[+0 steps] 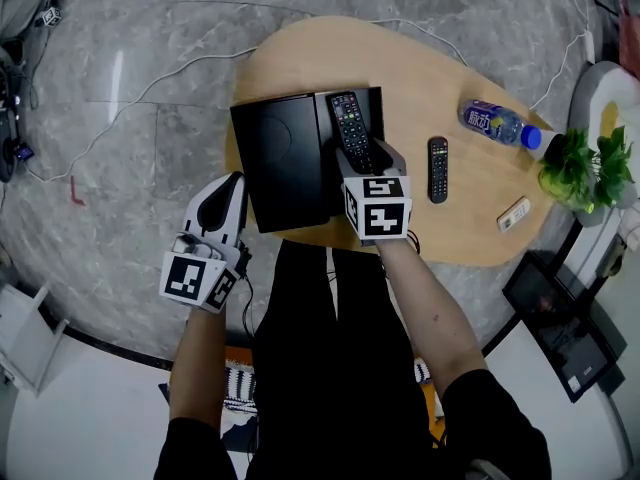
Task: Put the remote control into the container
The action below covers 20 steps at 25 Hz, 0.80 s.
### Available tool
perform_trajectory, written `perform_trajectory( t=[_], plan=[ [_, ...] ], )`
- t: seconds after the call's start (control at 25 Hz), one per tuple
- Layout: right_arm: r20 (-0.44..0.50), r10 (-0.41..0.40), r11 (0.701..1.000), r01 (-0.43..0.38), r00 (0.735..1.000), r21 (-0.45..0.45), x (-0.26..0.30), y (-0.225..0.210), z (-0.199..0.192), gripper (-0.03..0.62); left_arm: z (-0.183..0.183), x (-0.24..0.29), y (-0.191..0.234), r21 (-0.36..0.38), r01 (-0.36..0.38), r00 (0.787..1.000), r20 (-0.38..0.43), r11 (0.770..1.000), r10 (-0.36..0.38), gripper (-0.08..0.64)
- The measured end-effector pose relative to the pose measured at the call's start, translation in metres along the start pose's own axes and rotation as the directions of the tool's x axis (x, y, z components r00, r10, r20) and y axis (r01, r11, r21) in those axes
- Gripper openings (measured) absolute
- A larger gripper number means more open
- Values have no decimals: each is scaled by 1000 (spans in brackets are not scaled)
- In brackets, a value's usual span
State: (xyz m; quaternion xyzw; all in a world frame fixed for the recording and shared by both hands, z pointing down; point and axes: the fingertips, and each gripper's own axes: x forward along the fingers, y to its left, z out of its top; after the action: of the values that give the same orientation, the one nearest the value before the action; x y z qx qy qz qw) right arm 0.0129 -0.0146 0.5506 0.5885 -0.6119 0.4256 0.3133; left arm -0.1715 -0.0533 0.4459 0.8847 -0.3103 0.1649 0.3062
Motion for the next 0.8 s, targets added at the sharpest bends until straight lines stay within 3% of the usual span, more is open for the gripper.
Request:
perform_trajectory(
  t=[0.8],
  plan=[
    [-111,-57,998,57,992,-2,30,9,-17,250,-23,-14,20,-48,-38,999,-10,998,38,8]
  ],
)
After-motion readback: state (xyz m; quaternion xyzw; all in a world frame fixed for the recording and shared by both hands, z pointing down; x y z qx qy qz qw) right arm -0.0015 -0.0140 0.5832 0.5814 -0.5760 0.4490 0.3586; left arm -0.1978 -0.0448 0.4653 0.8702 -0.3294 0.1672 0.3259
